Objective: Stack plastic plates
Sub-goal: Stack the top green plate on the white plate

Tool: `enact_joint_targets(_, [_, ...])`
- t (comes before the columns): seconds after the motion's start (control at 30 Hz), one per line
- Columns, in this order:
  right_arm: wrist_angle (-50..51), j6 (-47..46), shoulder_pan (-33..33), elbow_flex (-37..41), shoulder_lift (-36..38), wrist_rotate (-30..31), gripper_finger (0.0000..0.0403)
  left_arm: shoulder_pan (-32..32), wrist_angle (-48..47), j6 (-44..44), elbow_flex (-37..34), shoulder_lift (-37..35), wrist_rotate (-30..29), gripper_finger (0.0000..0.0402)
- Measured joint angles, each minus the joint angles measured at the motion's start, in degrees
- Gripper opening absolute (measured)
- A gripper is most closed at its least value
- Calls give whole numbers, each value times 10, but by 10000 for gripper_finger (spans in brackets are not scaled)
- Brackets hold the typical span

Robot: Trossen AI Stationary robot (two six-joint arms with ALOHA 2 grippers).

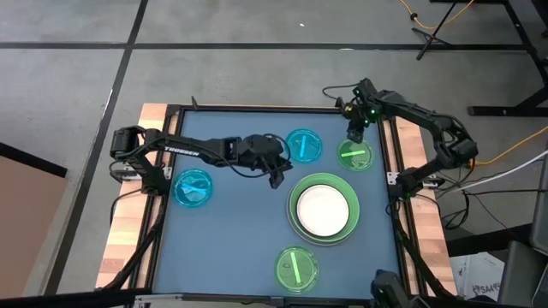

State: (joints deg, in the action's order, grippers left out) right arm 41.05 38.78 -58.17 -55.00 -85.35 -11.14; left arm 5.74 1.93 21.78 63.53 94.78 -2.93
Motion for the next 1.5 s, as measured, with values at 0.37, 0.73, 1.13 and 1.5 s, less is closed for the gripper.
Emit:
enact_joint_targets(0.37, [-2,57,0,0,-59,1,147,-10,0,0,0,0,-10,69])
enact_joint_targets(0.73, [-2,102,0,0,-73,1,147,-9,0,0,0,0,-10,69])
enact_joint_targets(1.13, [8,130,0,0,-95,1,147,-9,0,0,0,0,-10,69])
enact_joint_targets(1.5, [11,137,1,0,-127,1,147,-9,0,0,0,0,-10,69])
